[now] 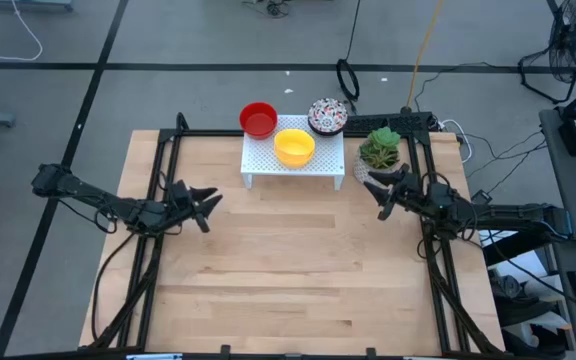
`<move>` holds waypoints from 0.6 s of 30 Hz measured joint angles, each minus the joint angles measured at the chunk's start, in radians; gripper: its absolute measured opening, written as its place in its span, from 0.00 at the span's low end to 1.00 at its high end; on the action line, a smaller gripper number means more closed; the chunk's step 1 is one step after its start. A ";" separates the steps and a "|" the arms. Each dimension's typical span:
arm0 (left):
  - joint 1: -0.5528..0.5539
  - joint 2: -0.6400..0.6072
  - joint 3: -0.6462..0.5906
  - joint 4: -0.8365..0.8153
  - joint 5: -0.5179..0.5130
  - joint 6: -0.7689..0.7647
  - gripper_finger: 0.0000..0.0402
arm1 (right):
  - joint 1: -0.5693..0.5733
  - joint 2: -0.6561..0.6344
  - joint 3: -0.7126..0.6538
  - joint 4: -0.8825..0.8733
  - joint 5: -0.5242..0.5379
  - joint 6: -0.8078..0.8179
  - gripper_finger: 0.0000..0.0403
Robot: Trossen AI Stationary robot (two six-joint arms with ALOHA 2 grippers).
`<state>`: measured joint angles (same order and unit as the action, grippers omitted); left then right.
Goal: Pick & Place Mini bowls
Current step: Return to Home Position
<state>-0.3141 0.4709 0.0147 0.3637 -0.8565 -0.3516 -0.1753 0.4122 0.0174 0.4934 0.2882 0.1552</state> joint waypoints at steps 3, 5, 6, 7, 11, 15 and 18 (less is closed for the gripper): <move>0.000 0.000 0.000 0.000 -0.041 0.035 0.38 | 0.000 0.000 0.000 -0.016 -0.003 -0.013 0.40; 0.000 0.000 0.000 0.000 -0.062 0.048 0.38 | 0.000 0.000 0.000 -0.024 -0.003 -0.022 0.40; 0.000 0.000 0.000 0.000 -0.063 0.055 0.38 | 0.000 0.000 0.000 -0.025 -0.003 -0.021 0.40; 0.000 0.000 0.000 0.000 -0.062 0.062 0.38 | 0.000 0.000 0.000 -0.024 -0.002 -0.011 0.40; 0.000 0.000 0.000 -0.001 -0.062 0.062 0.38 | 0.000 0.000 -0.001 -0.024 0.000 0.008 0.40; 0.000 0.000 0.000 -0.001 -0.062 0.062 0.38 | 0.000 0.000 -0.001 -0.028 -0.001 0.009 0.40; 0.000 0.000 0.000 -0.001 -0.062 0.062 0.38 | 0.000 0.000 -0.001 -0.031 -0.001 0.009 0.40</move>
<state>-0.3138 0.4709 0.0151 0.3630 -0.9184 -0.2897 -0.1753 0.4122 0.0166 0.4621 0.2874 0.1638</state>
